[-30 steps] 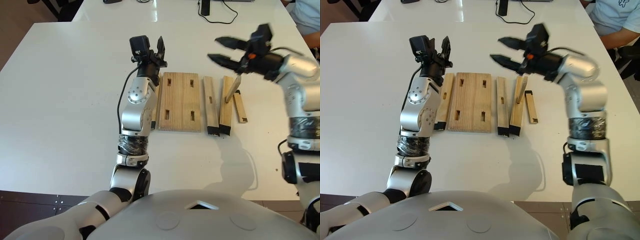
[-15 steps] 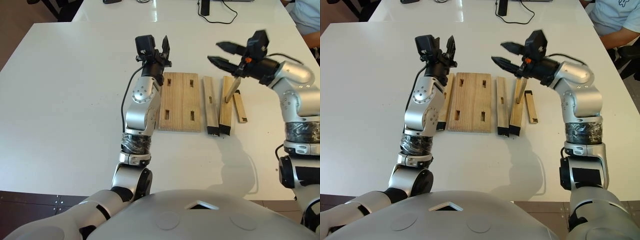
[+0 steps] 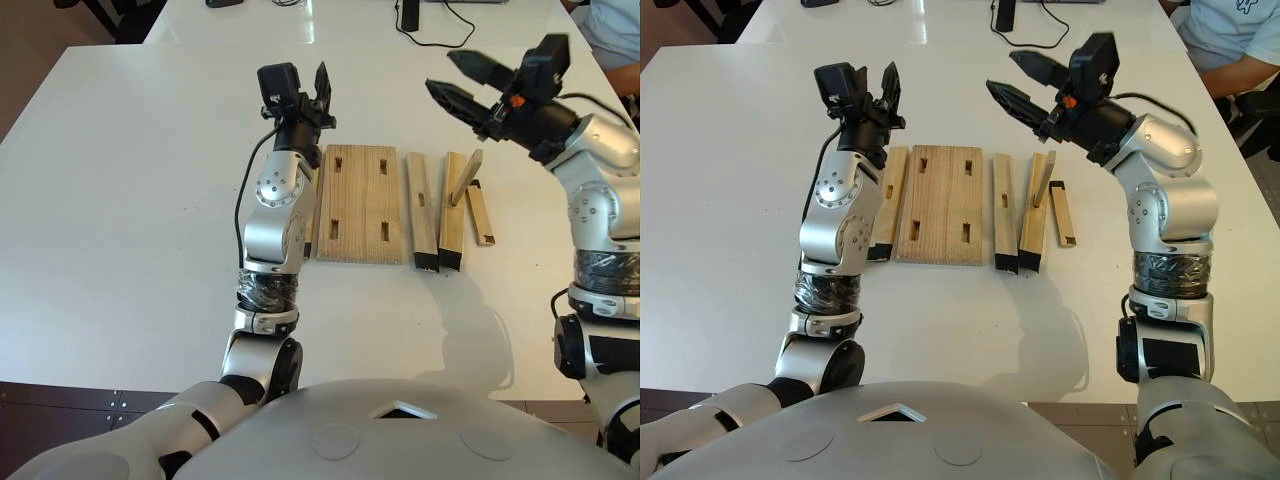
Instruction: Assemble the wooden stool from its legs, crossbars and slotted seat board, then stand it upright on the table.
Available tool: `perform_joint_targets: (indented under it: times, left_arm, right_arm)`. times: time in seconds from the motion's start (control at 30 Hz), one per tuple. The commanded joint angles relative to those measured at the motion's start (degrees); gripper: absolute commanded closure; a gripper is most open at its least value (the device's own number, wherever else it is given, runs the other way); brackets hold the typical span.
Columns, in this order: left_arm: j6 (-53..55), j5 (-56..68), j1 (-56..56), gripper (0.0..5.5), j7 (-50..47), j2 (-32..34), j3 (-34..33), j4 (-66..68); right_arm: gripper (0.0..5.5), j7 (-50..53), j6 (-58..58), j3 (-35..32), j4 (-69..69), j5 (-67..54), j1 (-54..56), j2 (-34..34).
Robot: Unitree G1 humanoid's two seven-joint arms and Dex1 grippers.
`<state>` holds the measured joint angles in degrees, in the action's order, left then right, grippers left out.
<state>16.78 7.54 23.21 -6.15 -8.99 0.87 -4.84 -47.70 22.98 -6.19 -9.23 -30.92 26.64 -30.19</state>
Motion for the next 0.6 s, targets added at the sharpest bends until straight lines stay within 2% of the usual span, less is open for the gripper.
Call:
perform_joint_targets:
  times: [0.03, 0.17, 0.4, 0.6]
  left_arm:
    - [0.33, -0.54, -3.16, 3.07, -2.05, -1.58, 0.02, -2.24]
    - [0.33, -1.15, -4.19, 3.07, -3.66, -2.25, 1.04, -3.29]
    - [-1.86, -3.35, -5.96, 3.07, -8.51, -3.50, 3.39, -4.33]
    - [-3.59, -5.35, -5.12, 3.07, -12.20, -4.16, 5.54, -2.90]
  right_arm:
    - [2.91, -2.43, 5.91, 3.50, -9.29, -1.88, -6.95, -3.91]
    - [2.91, -5.37, 0.70, 12.06, -10.14, 7.94, -21.67, -9.02]
    - [2.91, 1.31, -2.42, 7.57, -10.01, 14.16, -35.14, -9.94]
    - [2.91, 6.32, -4.32, 8.13, -2.52, 20.27, -32.41, -8.56]
